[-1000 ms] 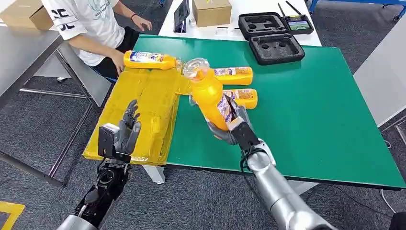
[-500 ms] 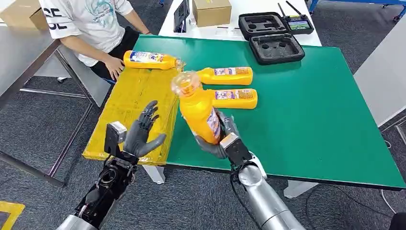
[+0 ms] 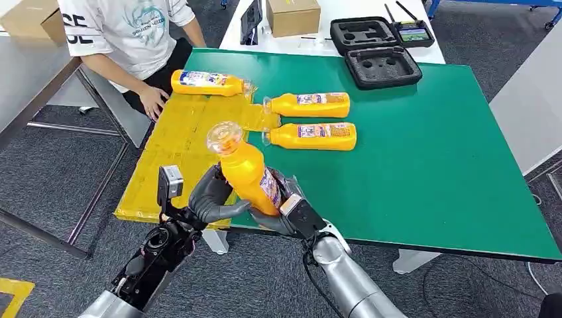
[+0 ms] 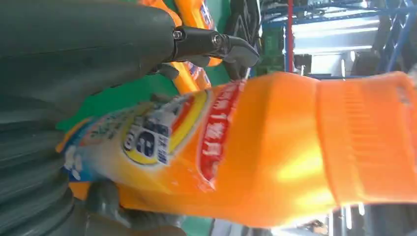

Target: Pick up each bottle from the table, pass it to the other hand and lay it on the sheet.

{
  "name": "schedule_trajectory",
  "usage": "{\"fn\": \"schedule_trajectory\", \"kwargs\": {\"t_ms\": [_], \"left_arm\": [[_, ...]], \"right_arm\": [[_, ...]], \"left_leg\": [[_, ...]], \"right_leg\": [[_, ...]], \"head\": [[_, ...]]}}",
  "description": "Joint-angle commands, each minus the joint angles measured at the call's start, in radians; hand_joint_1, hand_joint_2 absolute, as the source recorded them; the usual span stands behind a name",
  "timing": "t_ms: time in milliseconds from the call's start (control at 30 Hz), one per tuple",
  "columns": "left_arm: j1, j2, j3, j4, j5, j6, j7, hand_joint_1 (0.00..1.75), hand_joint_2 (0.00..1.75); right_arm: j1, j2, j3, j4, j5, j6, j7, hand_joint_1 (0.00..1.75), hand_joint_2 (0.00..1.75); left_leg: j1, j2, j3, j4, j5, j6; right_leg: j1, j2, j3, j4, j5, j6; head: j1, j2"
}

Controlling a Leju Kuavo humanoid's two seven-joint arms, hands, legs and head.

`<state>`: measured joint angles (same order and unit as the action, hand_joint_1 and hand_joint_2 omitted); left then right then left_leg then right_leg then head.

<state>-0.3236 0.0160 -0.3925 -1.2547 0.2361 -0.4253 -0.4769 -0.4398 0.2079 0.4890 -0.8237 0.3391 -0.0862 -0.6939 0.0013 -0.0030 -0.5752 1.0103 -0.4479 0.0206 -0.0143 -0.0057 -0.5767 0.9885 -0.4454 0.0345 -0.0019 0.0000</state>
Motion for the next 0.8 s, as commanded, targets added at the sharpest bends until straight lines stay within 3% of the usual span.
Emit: {"fn": "schedule_trajectory", "kwargs": {"t_ms": [33,267,800], "left_arm": [[-0.006,0.027,-0.039,-0.015,0.055,-0.044,0.017,0.0,1.75],[-0.016,0.038,-0.088,0.032,-0.053,0.037,0.043,0.0,1.75],[-0.094,0.008,-0.113,0.207,-0.034,0.029,0.099,0.0,1.75]], "right_arm": [[-0.079,0.003,0.033,0.117,-0.006,0.02,-0.004,1.75,1.75],[-0.087,0.017,0.048,0.141,0.005,0.03,-0.004,1.75,1.75],[-0.12,0.057,0.131,0.238,0.074,0.027,0.014,1.75,1.75]], "left_leg": [[0.001,0.001,0.001,0.0,0.0,-0.001],[0.001,0.001,0.002,0.0,-0.001,-0.001],[0.001,0.0,0.001,0.0,0.0,-0.001]], "right_leg": [[0.001,0.001,0.001,0.0,0.0,-0.001],[0.001,0.001,0.002,0.0,0.0,-0.002],[0.001,0.0,0.001,0.0,0.0,-0.001]], "head": [[0.0,0.0],[0.0,0.0],[0.0,0.0]]}}
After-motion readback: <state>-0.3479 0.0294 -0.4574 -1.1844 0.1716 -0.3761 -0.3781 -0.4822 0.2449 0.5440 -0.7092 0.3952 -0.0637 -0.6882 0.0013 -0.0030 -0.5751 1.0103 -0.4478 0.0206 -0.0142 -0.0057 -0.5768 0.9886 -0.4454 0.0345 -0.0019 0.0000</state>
